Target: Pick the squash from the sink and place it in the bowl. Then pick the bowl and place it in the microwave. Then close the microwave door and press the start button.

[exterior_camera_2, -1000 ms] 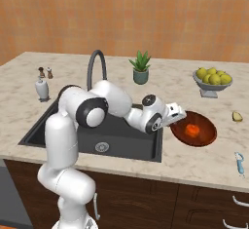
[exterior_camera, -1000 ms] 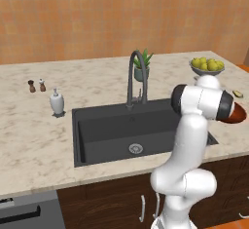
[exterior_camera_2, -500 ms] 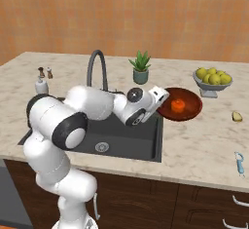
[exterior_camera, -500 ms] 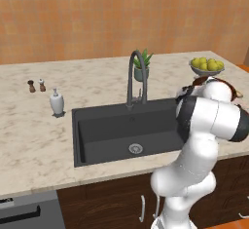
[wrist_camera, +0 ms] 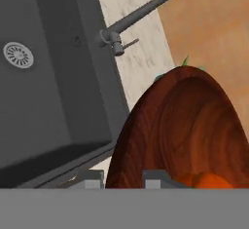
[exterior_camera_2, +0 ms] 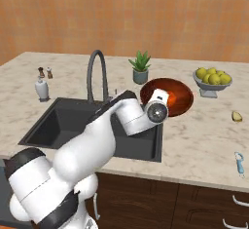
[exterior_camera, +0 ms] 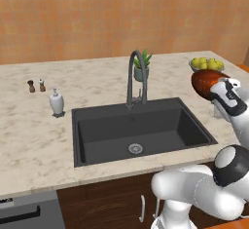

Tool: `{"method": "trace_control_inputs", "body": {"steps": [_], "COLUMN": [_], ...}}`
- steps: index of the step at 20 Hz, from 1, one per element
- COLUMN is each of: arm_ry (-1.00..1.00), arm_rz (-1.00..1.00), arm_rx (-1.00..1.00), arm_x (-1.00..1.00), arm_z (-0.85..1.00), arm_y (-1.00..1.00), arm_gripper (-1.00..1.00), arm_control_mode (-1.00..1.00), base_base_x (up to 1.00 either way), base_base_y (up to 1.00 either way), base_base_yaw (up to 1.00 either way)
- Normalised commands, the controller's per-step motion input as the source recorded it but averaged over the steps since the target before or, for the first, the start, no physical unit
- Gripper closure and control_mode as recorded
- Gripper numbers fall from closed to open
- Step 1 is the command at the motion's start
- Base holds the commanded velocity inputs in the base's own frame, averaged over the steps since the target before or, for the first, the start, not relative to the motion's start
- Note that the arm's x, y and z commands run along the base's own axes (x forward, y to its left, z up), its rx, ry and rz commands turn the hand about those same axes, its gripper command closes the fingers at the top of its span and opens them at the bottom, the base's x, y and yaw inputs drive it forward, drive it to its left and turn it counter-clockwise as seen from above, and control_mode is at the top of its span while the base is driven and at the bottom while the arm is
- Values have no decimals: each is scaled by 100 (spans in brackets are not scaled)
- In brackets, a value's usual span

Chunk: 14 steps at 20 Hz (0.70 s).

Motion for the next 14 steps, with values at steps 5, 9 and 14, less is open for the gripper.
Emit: {"method": "trace_control_inputs", "body": {"steps": [5,9,14], "arm_ry": [0,1,-4], "arm_rz": [44,32,5], "arm_rx": [-25,-23,-19], "arm_x": [-86,-64,-43], "arm_z": [95,85,57], "arm_y": [29,42,73], "arm_gripper": [100,100,100], "arm_control_mode": [-100,-100,-100], "base_base_x": [0,0,0], "base_base_y": [0,0,0], "base_base_yaw": [0,0,0]}}
